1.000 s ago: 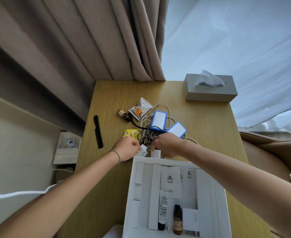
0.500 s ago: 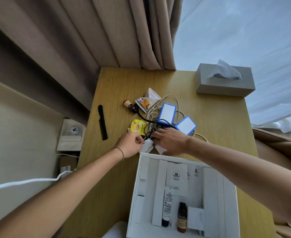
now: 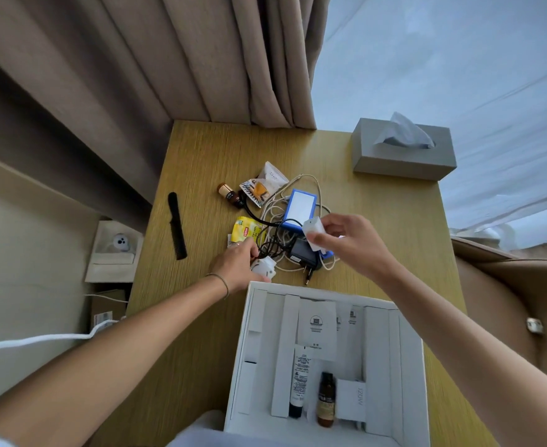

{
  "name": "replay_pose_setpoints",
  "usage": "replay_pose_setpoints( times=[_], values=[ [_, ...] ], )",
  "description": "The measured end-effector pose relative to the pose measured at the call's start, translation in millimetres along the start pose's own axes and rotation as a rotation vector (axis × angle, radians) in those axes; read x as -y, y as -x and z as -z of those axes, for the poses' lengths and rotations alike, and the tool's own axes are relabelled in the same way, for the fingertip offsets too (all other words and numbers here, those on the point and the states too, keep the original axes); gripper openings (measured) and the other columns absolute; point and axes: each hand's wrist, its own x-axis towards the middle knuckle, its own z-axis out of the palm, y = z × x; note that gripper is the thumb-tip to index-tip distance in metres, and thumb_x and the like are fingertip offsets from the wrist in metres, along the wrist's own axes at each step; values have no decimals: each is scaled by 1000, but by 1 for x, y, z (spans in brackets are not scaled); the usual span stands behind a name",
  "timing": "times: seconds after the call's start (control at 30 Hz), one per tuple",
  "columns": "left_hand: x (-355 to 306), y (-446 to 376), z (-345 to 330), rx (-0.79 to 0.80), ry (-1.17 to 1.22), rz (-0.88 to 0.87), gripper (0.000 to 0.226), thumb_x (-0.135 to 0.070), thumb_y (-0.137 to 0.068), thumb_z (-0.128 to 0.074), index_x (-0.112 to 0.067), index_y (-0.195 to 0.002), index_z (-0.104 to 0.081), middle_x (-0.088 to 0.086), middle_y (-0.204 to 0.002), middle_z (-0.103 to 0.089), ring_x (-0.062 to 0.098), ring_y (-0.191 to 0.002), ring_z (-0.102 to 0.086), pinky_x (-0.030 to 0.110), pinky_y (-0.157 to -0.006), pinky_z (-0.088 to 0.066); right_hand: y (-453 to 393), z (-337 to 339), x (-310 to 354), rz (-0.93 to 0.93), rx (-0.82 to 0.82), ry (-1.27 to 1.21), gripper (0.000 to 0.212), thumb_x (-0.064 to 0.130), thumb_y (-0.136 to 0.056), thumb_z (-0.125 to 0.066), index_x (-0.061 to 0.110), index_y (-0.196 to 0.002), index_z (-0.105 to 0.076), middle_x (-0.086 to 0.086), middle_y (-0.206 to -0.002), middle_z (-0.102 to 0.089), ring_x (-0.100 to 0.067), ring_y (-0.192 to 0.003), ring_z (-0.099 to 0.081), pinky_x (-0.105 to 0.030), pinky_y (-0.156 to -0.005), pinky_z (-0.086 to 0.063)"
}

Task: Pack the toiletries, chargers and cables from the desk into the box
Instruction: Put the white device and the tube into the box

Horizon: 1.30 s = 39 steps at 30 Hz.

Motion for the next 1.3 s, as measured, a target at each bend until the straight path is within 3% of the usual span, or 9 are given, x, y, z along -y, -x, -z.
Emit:
replay_pose_setpoints(
  times=[0.2, 0.37, 0.47, 0.6, 0.77, 0.87, 1.0, 1.17, 1.3],
  values=[
    [1, -6, -6, -13, -98, -36, 65, -54, -64, -85, -29, -100, -37, -11, -73, -51, 4, -58, -44, 25, -45, -28, 35, 7, 11, -40, -47, -219, 16, 29, -82, -73, 20, -94, -75, -1, -81, -77, -6, -66, -67, -16, -59, -48],
    [10, -7, -12, -67, -75, -58, 62, -42, -70, -83, -26, -120, -49, 2, -106, -68, 15, -72, -54, 25, -53, -35, 57, -1, 11, -57, -118, -253, 14, 37, -83, -70, 34, -96, -74, -14, -79, -74, -11, -63, -59, -36, -64, -45],
    [16, 0, -11, -97, -2, -71, 64, -43, -72, -81, -25, -127, -53, 3, -113, -68, 23, -88, -62, 29, -65, -43, 66, -5, 12, -62, -120, -295, 24, 39, -84, -65, 19, -97, -70, -27, -80, -67, -19, -64, -52, -38, -62, -40],
    [19, 15, -1, -140, 147, -79, 60, -32, -73, -81, -23, -122, -47, 4, -99, -66, 22, -78, -63, 30, -60, -48, 77, -8, 16, -70, -98, -354, 32, 34, -81, -61, 5, -95, -61, -7, -67, -60, -18, -59, -50, -32, -57, -40],
    [14, 40, 15, -276, 270, -81, 54, -17, -77, -72, -31, -119, -41, 4, -90, -63, 24, -68, -63, 36, -53, -52, 93, -20, 15, -127, -31, -352, 33, 18, -69, -70, 19, -99, -56, -2, -77, -69, -11, -54, -53, -23, -48, -43],
    [7, 55, 25, -342, 386, -94, 55, -22, -80, -74, -33, -125, -44, -1, -97, -62, 22, -70, -64, 38, -54, -55, 103, -28, 7, -173, -40, -343, 39, 18, -65, -79, 26, -97, -58, -7, -85, -70, -10, -55, -52, -25, -47, -41],
    [-2, 70, 37, -443, 526, -95, 31, -36, -87, -72, -25, -109, -54, -3, -86, -63, 17, -65, -62, 30, -50, -52, 121, -28, -10, -170, -61, -341, 34, 33, -68, -83, 31, -99, -69, 10, -77, -68, -5, -59, -56, -19, -51, -45],
    [-26, 89, 53, -532, 661, -131, 21, -42, -93, -63, -22, -97, -58, -5, -82, -63, 9, -69, -63, 24, -56, -54, 140, -28, -38, -218, -70, -230, 36, 41, -64, -85, 28, -92, -67, 6, -76, -72, -5, -62, -63, -16, -57, -48],
    [-52, 108, 61, -487, 743, -172, 23, -39, -97, -58, -16, -102, -60, 10, -92, -67, 29, -81, -70, 49, -69, -59, 144, -29, -66, -282, -90, 134, 35, 41, -61, -88, 30, -84, -64, 8, -77, -69, -5, -65, -63, -20, -57, -50]
  ],
)
